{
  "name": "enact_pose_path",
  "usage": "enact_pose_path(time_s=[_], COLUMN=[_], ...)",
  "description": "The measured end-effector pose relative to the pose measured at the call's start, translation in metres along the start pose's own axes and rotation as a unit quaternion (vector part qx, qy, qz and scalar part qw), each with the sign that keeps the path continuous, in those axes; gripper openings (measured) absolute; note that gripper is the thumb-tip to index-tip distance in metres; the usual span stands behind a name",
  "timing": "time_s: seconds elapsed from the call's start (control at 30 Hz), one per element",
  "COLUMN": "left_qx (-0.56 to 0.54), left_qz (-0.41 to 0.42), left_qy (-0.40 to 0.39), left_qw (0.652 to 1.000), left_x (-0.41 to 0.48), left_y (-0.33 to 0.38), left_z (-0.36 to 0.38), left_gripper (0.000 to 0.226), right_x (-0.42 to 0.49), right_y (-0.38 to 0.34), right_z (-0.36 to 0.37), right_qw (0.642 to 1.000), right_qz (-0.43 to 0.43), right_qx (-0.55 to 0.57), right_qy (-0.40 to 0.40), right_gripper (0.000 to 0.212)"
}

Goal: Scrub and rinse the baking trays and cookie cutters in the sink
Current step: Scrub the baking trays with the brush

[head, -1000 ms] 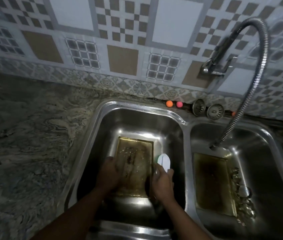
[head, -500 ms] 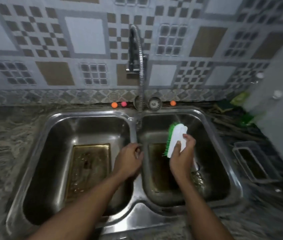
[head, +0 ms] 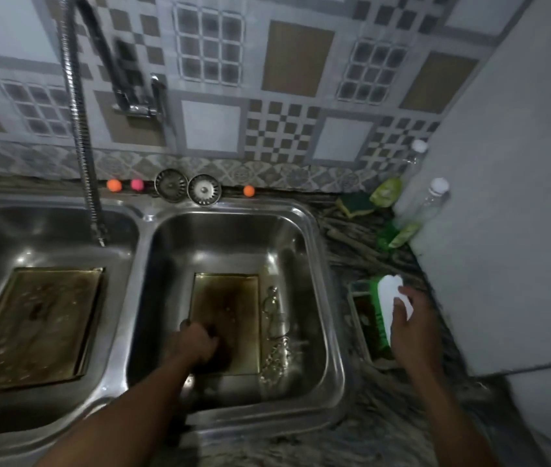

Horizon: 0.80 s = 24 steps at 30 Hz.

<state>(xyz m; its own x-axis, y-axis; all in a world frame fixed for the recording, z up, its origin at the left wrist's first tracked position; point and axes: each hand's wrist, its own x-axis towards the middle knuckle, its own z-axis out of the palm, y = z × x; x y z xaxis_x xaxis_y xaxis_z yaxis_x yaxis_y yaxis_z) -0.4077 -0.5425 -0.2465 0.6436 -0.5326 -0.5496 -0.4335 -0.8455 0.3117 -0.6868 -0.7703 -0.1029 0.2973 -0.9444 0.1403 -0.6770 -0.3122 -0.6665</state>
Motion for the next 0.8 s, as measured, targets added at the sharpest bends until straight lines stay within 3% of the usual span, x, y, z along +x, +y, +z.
enact_pose_path(time_s=[0.27, 0.53, 0.8], left_qx=[-0.022, -0.088, -0.159], left_qz=[-0.038, -0.116, -0.147], left_qy=[-0.002, 0.092, 0.093], left_qw=[0.999, 0.985, 0.972], left_x=[0.014, 0.012, 0.023], left_y=[-0.010, -0.018, -0.012], left_z=[0.020, 0.020, 0.022], left_gripper=[0.032, 0.014, 0.029], right_x=[0.004, 0.005, 0.005], right_y=[0.030, 0.032, 0.035], right_z=[0.013, 0.020, 0.023], right_qw=[0.993, 0.989, 0.992], right_qz=[0.027, 0.038, 0.023], right_qx=[-0.026, -0.068, -0.071], right_qy=[-0.114, -0.125, -0.105], right_gripper=[0.033, 0.033, 0.031])
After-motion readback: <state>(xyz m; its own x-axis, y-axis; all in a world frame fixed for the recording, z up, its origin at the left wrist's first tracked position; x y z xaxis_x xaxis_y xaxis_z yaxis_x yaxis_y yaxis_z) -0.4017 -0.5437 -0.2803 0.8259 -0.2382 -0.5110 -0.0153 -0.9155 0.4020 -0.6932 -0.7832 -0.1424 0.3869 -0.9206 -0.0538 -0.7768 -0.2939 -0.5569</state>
